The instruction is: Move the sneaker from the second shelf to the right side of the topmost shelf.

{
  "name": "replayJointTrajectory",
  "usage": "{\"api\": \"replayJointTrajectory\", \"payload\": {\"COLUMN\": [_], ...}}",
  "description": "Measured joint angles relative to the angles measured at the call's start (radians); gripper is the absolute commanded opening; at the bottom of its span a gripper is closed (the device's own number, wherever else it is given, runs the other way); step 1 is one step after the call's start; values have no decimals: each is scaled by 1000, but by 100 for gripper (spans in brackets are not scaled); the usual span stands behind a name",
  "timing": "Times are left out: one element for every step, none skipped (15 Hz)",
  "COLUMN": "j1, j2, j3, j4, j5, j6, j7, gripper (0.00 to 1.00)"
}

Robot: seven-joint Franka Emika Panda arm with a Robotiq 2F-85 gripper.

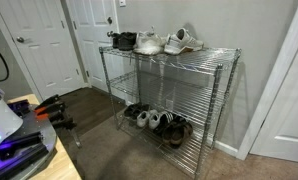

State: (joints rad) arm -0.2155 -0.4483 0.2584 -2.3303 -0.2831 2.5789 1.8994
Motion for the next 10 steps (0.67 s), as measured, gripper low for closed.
{"api": "replayJointTrajectory", "payload": {"j1": [-3, -3, -3, -3, -2, 0, 3, 9, 15, 17], "j2": [11, 20, 30, 40, 50, 59, 67, 73, 78, 82], "j3": [2, 3, 3, 3, 2, -1, -5, -11, -17, -19], "j4": [1, 2, 5, 10, 17, 23, 30, 32, 31, 31], "j5": [0, 0, 0, 0, 1, 1, 2, 1, 0, 0], "j6": [-24, -49, -78, -108, -137, -161, -180, -186, -186, -186], "j7": [15, 32, 47, 61, 74, 83, 91, 92, 92, 92], "gripper": [6, 6, 6, 6, 6, 6, 14, 14, 14, 14]}}
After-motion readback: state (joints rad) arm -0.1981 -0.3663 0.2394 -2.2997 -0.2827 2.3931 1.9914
